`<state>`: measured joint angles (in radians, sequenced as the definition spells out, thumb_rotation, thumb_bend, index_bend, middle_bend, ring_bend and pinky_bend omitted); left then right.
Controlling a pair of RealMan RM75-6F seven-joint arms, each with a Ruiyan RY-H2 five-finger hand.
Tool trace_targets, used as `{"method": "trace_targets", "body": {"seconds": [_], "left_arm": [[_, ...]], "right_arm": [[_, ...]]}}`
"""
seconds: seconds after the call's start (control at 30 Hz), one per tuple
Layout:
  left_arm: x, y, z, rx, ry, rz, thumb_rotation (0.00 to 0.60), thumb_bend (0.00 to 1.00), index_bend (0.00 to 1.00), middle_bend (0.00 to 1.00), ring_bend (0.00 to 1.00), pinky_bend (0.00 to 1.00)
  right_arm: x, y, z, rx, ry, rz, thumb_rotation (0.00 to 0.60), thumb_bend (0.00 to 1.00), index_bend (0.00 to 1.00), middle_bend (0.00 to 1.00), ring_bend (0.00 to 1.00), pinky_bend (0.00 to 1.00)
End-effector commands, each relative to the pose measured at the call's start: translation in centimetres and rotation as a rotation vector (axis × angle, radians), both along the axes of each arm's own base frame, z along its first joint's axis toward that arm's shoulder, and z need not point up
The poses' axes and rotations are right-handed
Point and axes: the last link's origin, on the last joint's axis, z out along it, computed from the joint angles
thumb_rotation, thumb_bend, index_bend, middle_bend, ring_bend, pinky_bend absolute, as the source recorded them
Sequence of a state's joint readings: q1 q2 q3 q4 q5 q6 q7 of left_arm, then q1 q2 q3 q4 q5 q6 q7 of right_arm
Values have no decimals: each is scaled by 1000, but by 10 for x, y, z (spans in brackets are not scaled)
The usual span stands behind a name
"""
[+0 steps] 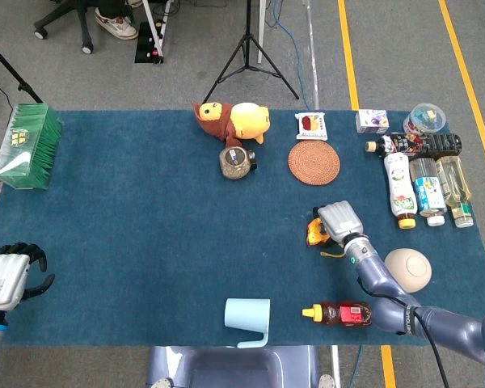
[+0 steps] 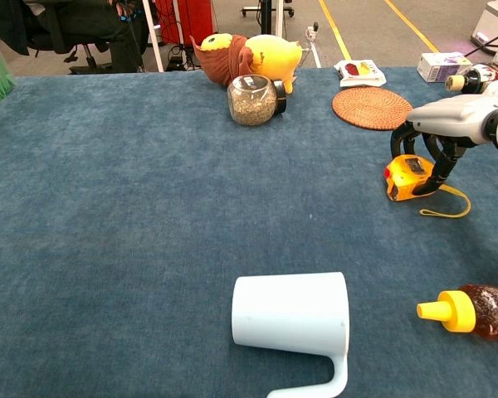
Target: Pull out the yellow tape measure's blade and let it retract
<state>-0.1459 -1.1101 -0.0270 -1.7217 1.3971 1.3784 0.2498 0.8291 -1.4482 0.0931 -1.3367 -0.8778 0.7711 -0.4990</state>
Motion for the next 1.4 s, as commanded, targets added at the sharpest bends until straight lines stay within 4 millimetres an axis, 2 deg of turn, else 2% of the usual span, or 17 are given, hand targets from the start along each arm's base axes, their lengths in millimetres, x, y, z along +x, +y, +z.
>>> {"method": "trace_targets", "body": {"seconds": [0.03, 0.27, 0.5, 0.8, 1.07, 1.4], "left_arm": [[1, 1, -1, -7, 0, -3, 600, 246, 595, 462, 327, 334], [9, 9, -7, -29, 3, -32, 600, 246, 595, 462, 327, 334], [25, 25, -22, -54, 1, -67, 600, 246, 595, 462, 327, 340], [63, 54, -49, -91, -61, -135, 600, 246, 595, 462, 327, 364], [110, 81, -83, -147, -141, -193, 600, 246, 595, 462, 327, 365], [150, 95, -117, -185, -196, -236, 600, 246, 594, 462, 327, 367]], "right_arm": [[1, 1, 0, -5, -16, -5, 517, 232, 575, 552, 571, 535], [11, 8, 3, -16, -73, -10, 515, 232, 576, 552, 574, 545], [31, 19, 0, -11, -146, 2, 516, 233, 578, 553, 576, 549], [54, 31, -6, -8, -198, 19, 518, 233, 580, 553, 580, 565], [73, 39, -15, -15, -263, 5, 514, 234, 584, 552, 585, 577], [89, 40, -20, -33, -318, -6, 515, 234, 584, 552, 588, 580]]}}
